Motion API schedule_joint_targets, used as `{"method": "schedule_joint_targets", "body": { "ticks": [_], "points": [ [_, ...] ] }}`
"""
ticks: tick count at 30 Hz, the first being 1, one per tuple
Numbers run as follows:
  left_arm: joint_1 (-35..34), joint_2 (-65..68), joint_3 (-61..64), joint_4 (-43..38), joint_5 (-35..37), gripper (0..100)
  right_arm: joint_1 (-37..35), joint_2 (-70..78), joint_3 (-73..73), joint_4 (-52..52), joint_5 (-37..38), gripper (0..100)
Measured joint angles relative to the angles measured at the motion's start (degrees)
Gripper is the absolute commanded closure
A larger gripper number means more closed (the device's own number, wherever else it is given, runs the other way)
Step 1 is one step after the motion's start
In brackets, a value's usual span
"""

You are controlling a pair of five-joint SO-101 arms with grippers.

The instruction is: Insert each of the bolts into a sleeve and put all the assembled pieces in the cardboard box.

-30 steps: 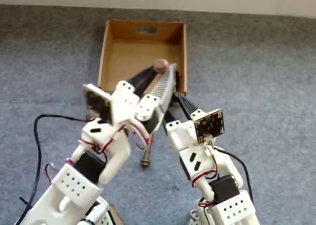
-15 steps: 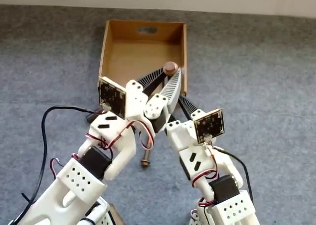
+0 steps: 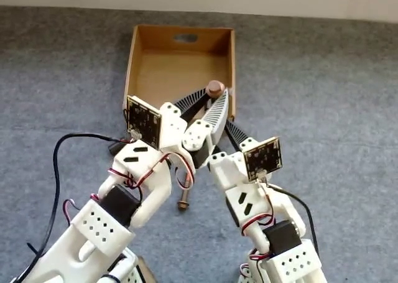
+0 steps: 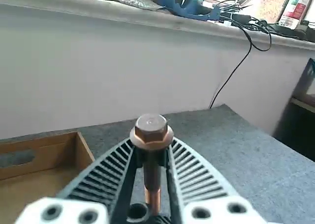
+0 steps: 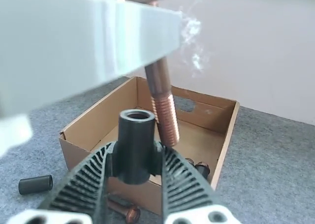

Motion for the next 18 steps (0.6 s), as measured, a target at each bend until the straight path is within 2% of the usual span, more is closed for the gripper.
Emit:
{"method": "schedule_joint_targets", "body": {
  "ticks": [6, 11, 18],
  "points": [
    [-1.4, -6.6, 0.0, 1.0, 0.0, 99, 0.0, 0.0, 0.0, 0.0, 0.0, 99.2],
    [-4.2, -7.2, 0.0, 1.0, 0.0, 99, 0.0, 0.0, 0.0, 0.0, 0.0, 99.2],
    [-4.0, -7.2, 0.0, 1.0, 0.0, 99, 0.0, 0.0, 0.0, 0.0, 0.0, 99.2]
  ]
}}
